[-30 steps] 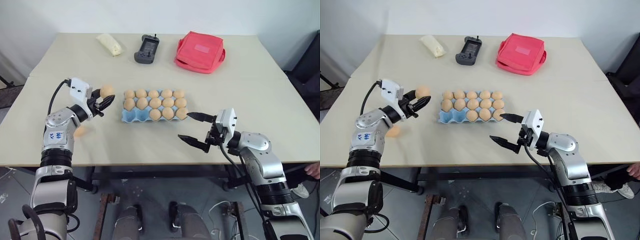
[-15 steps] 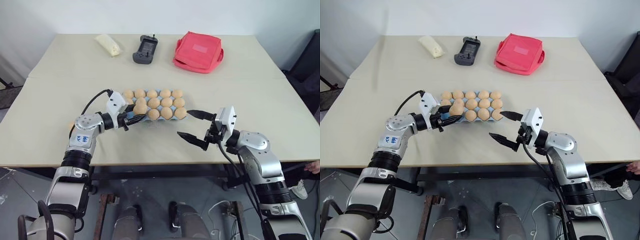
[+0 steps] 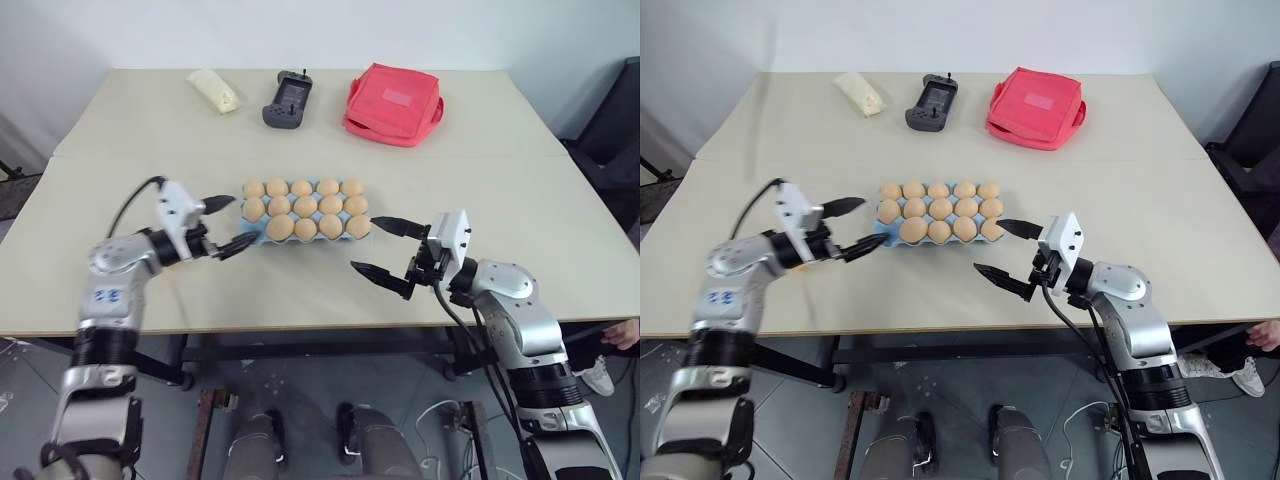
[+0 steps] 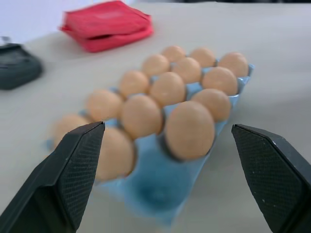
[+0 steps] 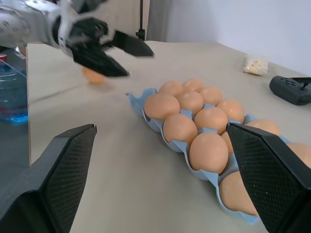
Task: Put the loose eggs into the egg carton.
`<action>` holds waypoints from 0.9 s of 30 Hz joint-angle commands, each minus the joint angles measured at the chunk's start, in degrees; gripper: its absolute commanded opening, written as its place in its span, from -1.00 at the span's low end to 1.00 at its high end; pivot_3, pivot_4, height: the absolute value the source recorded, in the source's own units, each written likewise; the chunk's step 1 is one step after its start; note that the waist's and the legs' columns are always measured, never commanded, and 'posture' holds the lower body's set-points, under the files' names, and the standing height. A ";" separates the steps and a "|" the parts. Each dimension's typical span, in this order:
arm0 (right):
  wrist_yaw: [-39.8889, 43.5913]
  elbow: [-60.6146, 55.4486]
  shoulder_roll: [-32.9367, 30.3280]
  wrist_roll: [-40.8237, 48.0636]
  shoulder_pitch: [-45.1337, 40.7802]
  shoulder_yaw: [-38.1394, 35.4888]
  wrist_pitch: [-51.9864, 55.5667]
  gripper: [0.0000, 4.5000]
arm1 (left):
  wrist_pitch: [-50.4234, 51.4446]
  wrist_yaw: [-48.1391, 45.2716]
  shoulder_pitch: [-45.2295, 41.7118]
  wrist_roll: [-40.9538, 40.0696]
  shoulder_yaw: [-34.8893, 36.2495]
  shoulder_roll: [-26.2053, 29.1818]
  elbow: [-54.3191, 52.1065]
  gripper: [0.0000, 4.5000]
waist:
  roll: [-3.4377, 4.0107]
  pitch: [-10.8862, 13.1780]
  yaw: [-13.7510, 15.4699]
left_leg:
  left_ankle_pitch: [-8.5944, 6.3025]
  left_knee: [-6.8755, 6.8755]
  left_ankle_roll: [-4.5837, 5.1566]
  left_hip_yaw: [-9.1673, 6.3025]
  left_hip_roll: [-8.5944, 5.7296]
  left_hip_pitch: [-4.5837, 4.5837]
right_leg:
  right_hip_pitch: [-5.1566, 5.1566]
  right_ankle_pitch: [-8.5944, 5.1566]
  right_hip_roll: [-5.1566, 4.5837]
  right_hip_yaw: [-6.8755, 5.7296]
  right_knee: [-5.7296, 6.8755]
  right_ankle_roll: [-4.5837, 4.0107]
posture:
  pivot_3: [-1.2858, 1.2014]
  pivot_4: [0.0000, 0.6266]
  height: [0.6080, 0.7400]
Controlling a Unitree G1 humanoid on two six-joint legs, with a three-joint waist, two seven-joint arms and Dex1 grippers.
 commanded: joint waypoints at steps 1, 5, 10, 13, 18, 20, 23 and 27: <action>1.91 0.48 0.41 1.10 -2.28 -0.04 -0.66 1.00 | -0.72 0.70 7.42 -5.82 8.90 1.87 -8.13 0.99 | 0.00 0.00 -0.22 | 0.00 0.00 0.00 0.00 -0.01 0.01 | 0.01 0.00 -0.04 -0.01 0.00 0.00 | 0.03 -0.52 1.00; 3.84 1.23 0.80 1.27 -3.33 0.47 -0.50 1.00 | 2.21 5.36 19.35 -8.11 18.15 2.90 -14.52 0.99 | 0.00 0.00 -0.66 | -0.01 -0.10 0.00 -0.01 0.00 -0.03 | 0.01 -0.01 -0.11 0.07 -0.09 -0.02 | 0.03 -0.52 1.00; 5.01 1.58 1.19 1.19 -3.77 0.56 -0.80 1.00 | 2.31 12.66 31.03 -9.91 28.30 -1.03 -16.89 0.99 | 0.01 0.00 -0.72 | -0.03 -0.31 -0.04 -0.03 0.01 -0.07 | -0.04 -0.08 -0.12 0.44 -0.37 -0.15 | 0.03 -0.52 1.00; 5.78 2.14 1.13 1.07 -3.90 0.74 -0.84 1.00 | 1.98 14.50 35.46 -11.40 31.27 -3.39 -17.70 0.99 | 0.00 0.00 -0.67 | -0.04 -0.58 -0.04 0.01 0.01 -0.11 | -0.03 -0.10 -0.10 0.50 -0.78 -0.26 | 0.03 -0.52 1.00; 6.49 3.07 1.10 0.78 -4.43 0.74 -0.95 1.00 | 4.17 14.81 37.76 -13.75 29.58 -4.87 -21.33 0.99 | -0.06 -0.04 -0.35 | -0.04 -0.92 -0.04 0.12 -0.02 -0.23 | 0.01 -0.28 -0.10 0.44 -1.37 -0.77 | 0.03 -0.52 1.00; 6.59 3.38 1.11 0.66 -4.66 0.72 -1.04 1.00 | 4.78 15.26 37.22 -13.49 28.35 -4.85 -21.85 0.99 | -0.06 -0.04 -0.46 | -0.04 -0.98 -0.03 0.21 -0.02 -0.24 | 0.01 -0.27 -0.10 0.48 -1.44 -0.75 | 0.03 -0.52 1.00; 6.65 3.26 0.91 0.62 -4.64 0.55 -0.92 1.00 | 5.54 14.96 35.30 -12.75 25.07 -4.39 -22.18 0.99 | -0.06 -0.04 -0.59 | -0.04 -1.06 -0.03 0.29 -0.04 -0.17 | -0.01 -0.27 -0.07 0.54 -1.44 -0.74 | 0.03 -0.52 1.00; 6.76 3.42 0.55 0.49 -4.69 0.46 -0.54 1.00 | 4.86 16.54 27.89 -8.43 18.95 -3.35 -17.25 0.99 | -0.07 -0.05 -0.48 | -0.03 -1.07 -0.04 0.24 -0.04 -0.13 | -0.03 0.03 -0.06 0.47 -1.32 -0.21 | 0.03 -0.52 1.00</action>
